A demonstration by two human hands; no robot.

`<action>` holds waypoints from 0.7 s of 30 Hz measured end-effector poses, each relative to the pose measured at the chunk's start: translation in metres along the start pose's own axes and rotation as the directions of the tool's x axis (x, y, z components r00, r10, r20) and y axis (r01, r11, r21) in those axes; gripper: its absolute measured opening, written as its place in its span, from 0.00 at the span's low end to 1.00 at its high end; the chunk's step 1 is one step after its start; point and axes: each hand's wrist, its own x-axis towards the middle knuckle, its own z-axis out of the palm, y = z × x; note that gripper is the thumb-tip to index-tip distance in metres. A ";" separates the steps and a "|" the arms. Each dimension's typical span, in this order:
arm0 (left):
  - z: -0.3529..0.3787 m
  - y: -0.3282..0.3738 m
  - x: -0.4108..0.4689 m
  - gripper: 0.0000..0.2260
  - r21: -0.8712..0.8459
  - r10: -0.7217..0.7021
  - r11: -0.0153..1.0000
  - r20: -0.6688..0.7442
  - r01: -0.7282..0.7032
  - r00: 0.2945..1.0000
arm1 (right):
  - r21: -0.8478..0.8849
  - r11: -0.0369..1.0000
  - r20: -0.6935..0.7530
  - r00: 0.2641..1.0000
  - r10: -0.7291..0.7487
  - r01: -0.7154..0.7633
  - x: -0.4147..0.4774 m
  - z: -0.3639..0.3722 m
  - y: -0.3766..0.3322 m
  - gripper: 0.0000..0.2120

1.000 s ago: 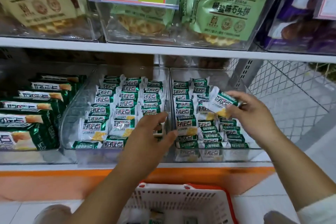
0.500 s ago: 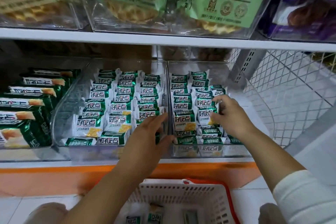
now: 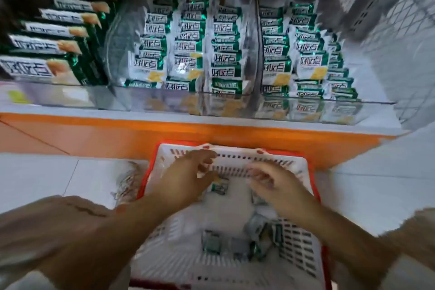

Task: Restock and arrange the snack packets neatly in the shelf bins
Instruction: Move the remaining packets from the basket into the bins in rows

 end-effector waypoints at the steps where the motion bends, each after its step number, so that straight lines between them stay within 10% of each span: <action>1: 0.014 -0.021 -0.002 0.17 0.017 -0.091 0.996 0.037 0.090 0.995 | -0.028 0.996 0.042 0.995 0.085 -0.084 0.010 0.020 0.031 0.13; 7: 0.076 -0.115 0.004 0.20 0.017 -0.326 0.945 0.156 0.328 0.932 | -0.055 0.848 -0.065 0.850 0.524 -0.527 0.053 0.088 0.148 0.23; 15: 0.125 -0.179 0.037 0.22 0.092 -0.493 0.870 0.106 0.485 0.864 | -0.404 0.816 -0.134 0.909 0.395 -0.414 0.098 0.120 0.221 0.35; 21: 0.145 -0.203 0.054 0.28 0.325 -0.440 0.875 0.228 0.359 0.868 | -0.359 0.806 -0.191 0.882 0.430 -0.471 0.107 0.133 0.230 0.33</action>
